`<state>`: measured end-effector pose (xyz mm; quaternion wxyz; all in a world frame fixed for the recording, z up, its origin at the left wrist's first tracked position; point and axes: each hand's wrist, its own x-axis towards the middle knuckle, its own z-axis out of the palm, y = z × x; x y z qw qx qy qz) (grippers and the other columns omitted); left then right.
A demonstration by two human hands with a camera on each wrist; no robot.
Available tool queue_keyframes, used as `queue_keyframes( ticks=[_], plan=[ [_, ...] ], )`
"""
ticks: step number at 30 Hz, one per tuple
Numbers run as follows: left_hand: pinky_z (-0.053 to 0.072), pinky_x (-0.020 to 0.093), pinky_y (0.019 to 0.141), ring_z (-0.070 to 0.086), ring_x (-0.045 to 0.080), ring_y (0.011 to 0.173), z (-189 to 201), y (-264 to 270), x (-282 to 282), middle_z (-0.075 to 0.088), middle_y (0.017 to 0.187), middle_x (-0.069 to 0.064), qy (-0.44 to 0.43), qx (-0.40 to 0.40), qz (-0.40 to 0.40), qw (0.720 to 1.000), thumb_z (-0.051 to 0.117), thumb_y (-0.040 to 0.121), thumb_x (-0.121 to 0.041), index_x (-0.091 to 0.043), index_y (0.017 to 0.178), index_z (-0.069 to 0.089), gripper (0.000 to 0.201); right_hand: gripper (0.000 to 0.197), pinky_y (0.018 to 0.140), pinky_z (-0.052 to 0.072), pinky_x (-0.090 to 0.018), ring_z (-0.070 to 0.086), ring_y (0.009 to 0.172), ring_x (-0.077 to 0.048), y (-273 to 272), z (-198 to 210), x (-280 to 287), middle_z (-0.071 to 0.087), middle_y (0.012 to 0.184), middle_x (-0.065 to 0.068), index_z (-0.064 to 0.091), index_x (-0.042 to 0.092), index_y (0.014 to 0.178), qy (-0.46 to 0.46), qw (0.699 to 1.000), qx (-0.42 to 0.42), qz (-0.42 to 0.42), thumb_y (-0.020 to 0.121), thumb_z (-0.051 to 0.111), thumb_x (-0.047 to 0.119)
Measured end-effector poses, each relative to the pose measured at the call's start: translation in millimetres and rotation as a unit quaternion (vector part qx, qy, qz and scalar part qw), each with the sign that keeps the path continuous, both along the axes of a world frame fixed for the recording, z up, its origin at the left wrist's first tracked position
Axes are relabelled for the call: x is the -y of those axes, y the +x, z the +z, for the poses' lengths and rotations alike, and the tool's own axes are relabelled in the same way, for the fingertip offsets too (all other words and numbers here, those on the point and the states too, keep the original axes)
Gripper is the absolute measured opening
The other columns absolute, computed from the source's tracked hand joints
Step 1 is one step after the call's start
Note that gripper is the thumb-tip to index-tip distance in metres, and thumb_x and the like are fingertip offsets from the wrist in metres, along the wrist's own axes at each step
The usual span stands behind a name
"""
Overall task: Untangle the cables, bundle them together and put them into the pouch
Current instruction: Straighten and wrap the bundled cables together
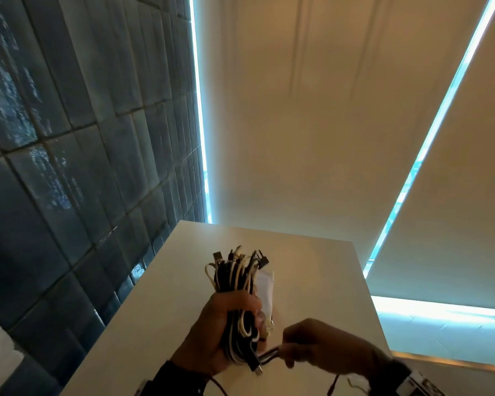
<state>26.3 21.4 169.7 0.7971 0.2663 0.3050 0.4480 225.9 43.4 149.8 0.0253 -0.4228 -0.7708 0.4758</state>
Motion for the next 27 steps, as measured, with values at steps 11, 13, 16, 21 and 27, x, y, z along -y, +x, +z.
queue_keyframes(
  ticks=[11,13,16,21,27],
  plan=[
    [0.053,0.047,0.082,0.067,0.037,0.098,-14,6,4,0.069,0.108,0.020,0.028,-0.095,-0.076,0.992,0.063,0.063,-0.002,-0.002,0.117,0.053,0.055,0.019,0.070,0.055,-0.022,0.066,0.074,-0.008,-2,31,-20,0.068,0.083,0.005,0.066,0.013,0.092,0.225,0.974,-0.024,-0.010,0.094,0.058,0.030],
    [0.051,0.039,0.073,0.065,0.032,0.084,-16,4,4,0.069,0.099,0.018,0.035,-0.098,-0.092,0.990,0.069,0.060,-0.004,0.004,0.106,0.056,0.049,0.008,0.071,0.058,-0.031,0.068,0.073,-0.010,0,37,-24,0.070,0.081,0.008,0.066,0.026,0.086,0.243,0.969,-0.039,-0.001,0.091,0.062,0.032],
    [0.048,0.035,0.066,0.058,0.028,0.072,-17,3,3,0.063,0.084,0.017,0.032,-0.090,-0.084,0.992,0.073,0.057,-0.008,0.004,0.095,0.060,0.042,0.012,0.065,0.057,-0.031,0.068,0.067,-0.011,1,43,-29,0.070,0.075,0.009,0.057,0.040,0.077,0.271,0.961,-0.054,-0.005,0.083,0.067,0.041],
    [0.048,0.028,0.052,0.056,0.022,0.055,-16,-1,1,0.054,0.072,0.015,0.024,-0.086,-0.088,0.992,0.065,0.065,0.000,0.005,0.100,0.065,0.035,0.020,0.064,0.056,-0.023,0.067,0.068,-0.011,13,48,-46,0.070,0.077,0.006,0.069,0.020,0.082,0.308,0.948,-0.076,-0.027,0.078,0.070,0.040],
    [0.047,0.029,0.054,0.054,0.023,0.053,-11,-1,-1,0.051,0.066,0.015,0.030,-0.084,-0.087,0.992,0.065,0.058,0.002,-0.001,0.081,0.065,0.023,0.025,0.056,0.042,-0.011,0.056,0.061,-0.006,21,51,-58,0.061,0.064,0.008,0.071,0.016,0.075,0.355,0.928,-0.079,-0.077,0.077,0.072,0.040]
  ],
)
